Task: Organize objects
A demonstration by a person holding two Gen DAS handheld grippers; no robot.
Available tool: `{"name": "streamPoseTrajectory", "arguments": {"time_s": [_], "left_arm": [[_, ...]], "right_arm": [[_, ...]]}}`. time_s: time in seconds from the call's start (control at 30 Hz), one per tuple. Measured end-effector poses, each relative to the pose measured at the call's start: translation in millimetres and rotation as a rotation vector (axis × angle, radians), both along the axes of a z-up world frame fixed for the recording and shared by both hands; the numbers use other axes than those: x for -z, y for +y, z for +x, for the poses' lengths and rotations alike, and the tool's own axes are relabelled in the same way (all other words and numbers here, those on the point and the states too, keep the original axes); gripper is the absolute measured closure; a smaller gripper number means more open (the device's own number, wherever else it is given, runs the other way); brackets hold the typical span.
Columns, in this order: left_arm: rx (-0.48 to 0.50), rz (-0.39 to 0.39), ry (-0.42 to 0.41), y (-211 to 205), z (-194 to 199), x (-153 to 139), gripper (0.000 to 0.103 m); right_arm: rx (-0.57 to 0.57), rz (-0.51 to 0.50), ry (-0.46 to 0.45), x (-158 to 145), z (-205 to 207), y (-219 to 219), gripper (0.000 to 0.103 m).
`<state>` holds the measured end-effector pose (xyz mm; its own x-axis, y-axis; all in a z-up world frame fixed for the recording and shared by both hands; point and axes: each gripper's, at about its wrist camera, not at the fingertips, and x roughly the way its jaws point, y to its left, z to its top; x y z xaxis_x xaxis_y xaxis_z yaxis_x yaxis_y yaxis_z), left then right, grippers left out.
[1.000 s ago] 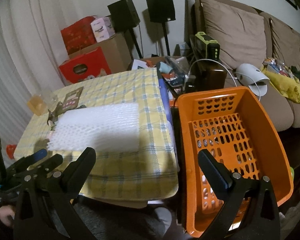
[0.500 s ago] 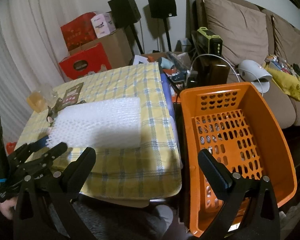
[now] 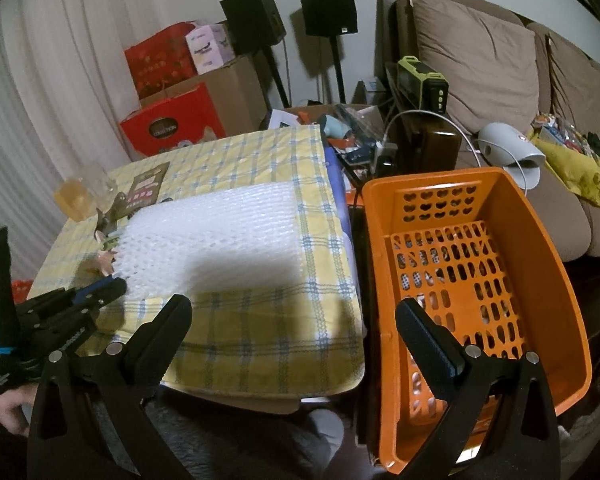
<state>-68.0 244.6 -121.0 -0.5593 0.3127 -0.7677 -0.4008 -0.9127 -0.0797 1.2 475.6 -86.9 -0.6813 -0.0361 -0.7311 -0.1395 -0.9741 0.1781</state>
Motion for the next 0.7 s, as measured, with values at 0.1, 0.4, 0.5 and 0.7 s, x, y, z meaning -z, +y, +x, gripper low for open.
{"name": "streamPoseTrajectory", "arguments": {"time_s": [0.1, 0.4, 0.5, 0.7], "left_arm": [[0.008, -0.001, 0.0, -3, 3, -4, 0.097], [0.076, 0.03, -0.015, -20, 27, -25, 0.097], [0.1, 0.048, -0.063, -26, 38, -28, 0.097], [0.148, 0.031, -0.09, -34, 54, -30, 0.098]], "right_arm": [[-0.001, -0.006, -0.003, 0, 0, 0, 0.001], [-0.001, -0.017, -0.006, -1, 0, -1, 0.0], [-0.011, -0.012, -0.002, -5, 1, 0, 0.0], [-0.06, 0.003, 0.008, -8, 2, -12, 0.001]]}}
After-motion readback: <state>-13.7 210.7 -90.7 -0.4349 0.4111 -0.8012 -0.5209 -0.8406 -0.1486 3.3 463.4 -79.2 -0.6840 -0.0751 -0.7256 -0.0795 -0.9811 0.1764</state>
